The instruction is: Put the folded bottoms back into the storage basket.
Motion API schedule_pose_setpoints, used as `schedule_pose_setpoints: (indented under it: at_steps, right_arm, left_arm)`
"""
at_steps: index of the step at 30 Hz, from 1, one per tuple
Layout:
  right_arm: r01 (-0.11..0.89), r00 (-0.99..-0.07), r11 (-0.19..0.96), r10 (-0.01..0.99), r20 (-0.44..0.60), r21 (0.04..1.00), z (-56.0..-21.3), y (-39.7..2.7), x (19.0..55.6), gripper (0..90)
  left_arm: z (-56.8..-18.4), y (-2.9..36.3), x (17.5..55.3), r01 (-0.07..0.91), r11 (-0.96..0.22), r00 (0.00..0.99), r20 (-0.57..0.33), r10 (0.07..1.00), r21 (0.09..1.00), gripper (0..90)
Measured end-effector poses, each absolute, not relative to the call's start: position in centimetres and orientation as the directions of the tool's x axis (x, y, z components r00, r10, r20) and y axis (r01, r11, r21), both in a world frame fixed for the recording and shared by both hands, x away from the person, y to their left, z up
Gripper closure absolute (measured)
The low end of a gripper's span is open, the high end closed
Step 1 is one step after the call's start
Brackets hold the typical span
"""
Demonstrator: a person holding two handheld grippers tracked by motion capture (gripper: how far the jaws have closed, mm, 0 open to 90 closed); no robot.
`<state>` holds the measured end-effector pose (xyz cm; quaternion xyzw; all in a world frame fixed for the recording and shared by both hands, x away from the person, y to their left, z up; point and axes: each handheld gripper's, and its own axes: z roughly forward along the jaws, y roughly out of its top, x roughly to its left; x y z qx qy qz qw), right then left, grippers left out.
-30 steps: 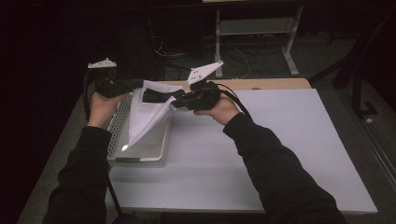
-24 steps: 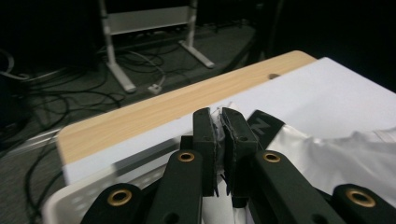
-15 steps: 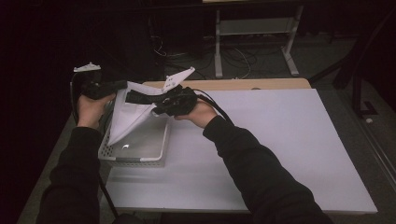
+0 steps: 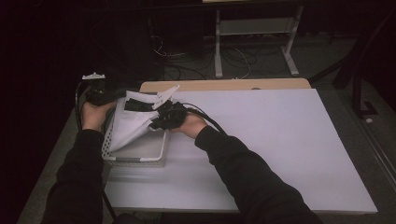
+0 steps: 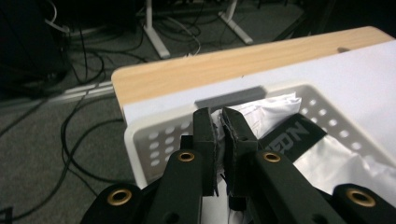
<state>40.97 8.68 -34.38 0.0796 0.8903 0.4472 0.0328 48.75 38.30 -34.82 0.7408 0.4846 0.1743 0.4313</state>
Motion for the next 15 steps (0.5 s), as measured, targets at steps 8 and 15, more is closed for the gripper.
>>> schedule_pose_setpoints:
  at_steps: [8,15]
  right_arm:
    - [0.121,-0.99,0.627,0.134,0.046,0.769,-36.1,9.3,40.6,76.0]
    - [0.154,-0.983,0.61,0.174,0.059,0.777,-35.6,8.5,40.3,50.7]
  left_arm:
    - [-36.2,37.9,49.2,0.609,-0.187,0.463,-0.154,0.873,0.771,73.5]
    - [-35.5,37.2,48.8,0.588,-0.181,0.473,-0.154,0.868,0.788,48.6]
